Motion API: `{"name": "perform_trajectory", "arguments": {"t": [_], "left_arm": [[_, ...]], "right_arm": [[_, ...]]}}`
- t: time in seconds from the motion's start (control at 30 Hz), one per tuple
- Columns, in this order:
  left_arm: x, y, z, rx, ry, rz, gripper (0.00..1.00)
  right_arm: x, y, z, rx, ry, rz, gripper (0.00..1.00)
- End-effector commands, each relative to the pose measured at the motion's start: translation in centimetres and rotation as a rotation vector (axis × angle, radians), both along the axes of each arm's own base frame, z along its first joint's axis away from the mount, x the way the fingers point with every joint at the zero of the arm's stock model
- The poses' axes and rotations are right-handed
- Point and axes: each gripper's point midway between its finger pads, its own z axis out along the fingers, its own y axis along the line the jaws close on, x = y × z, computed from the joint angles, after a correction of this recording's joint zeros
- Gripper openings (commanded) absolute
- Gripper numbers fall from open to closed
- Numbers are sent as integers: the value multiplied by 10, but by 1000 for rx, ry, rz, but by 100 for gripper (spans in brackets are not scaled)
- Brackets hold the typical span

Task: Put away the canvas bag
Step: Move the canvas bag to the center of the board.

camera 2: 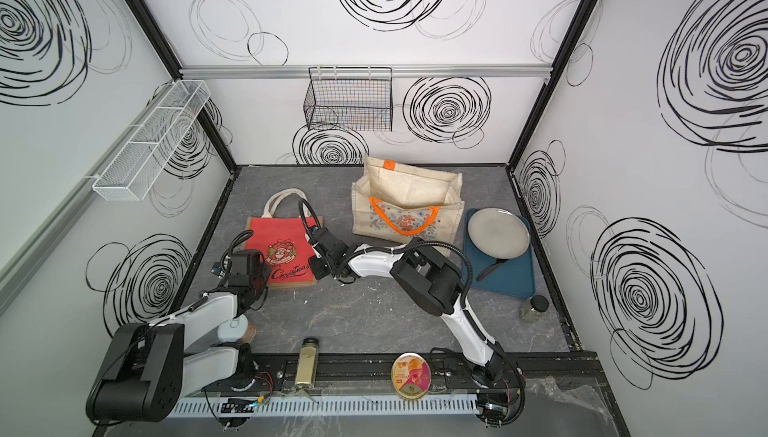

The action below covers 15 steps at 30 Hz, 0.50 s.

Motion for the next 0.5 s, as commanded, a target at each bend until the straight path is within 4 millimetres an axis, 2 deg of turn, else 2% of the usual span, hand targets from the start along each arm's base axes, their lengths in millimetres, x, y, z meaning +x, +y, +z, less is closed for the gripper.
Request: {"name": "perform_trajectory", "arguments": {"t": [0.0, 0.1, 0.23, 0.47], "left_arm": [[2, 16, -6, -2, 1, 70, 23], [7, 21, -10, -25, -4, 91, 23], [7, 32, -17, -21, 7, 131, 24], [6, 57, -22, -14, 12, 197, 24]], "right_arm": [[-10, 12, -10, -6, 45, 35, 40], [-12, 26, -12, 16, 54, 69, 41], [-9, 38, -16, 30, 65, 84, 48], [2, 63, -17, 99, 72, 107, 48]]}}
